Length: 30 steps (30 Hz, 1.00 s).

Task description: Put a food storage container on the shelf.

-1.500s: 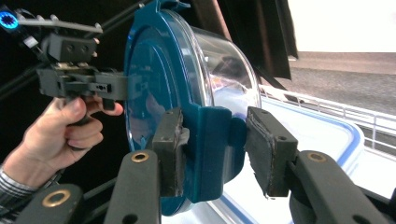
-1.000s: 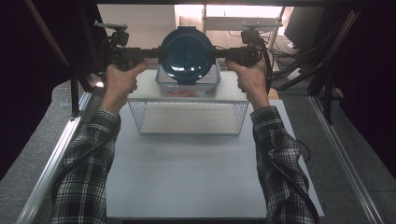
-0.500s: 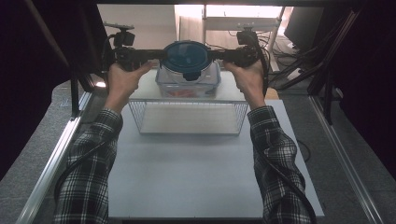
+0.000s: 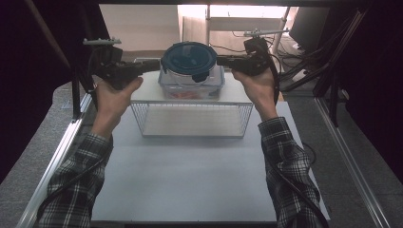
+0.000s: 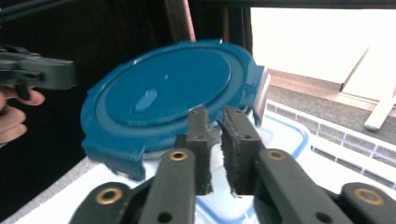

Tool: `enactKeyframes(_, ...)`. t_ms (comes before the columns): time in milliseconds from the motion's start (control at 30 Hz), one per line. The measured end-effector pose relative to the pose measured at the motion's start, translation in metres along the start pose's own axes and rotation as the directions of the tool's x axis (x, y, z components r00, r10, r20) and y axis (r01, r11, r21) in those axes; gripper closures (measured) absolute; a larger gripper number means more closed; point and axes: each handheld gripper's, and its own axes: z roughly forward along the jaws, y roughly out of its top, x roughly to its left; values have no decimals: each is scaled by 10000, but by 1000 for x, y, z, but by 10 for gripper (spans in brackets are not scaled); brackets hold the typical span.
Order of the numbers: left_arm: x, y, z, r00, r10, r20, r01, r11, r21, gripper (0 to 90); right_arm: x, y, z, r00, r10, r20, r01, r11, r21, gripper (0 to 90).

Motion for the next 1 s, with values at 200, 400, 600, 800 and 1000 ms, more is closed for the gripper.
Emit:
enactKeyframes(200,-5,-17,21,9997,189,-163,-175,9966,803,850,-3,-13,2,9999,166,-21,-166,9997,200,835)
enactKeyframes(400,7,-15,31,9990,-201,-390,227,9975,668,841,-4,-18,7,9994,321,-155,-316,9991,299,832)
enactKeyframes(600,19,-9,37,9967,-489,-654,531,9966,637,830,-4,-21,15,9992,384,-130,-378,9985,392,829)
enactKeyframes(800,30,-5,41,9943,-831,-662,871,9944,592,831,-5,-21,21,9989,462,-23,-461,9984,319,832)
enactKeyframes(1000,32,-2,45,9929,-890,-791,943,9933,662,826,-7,-21,21,9986,521,118,-523,9984,232,832)
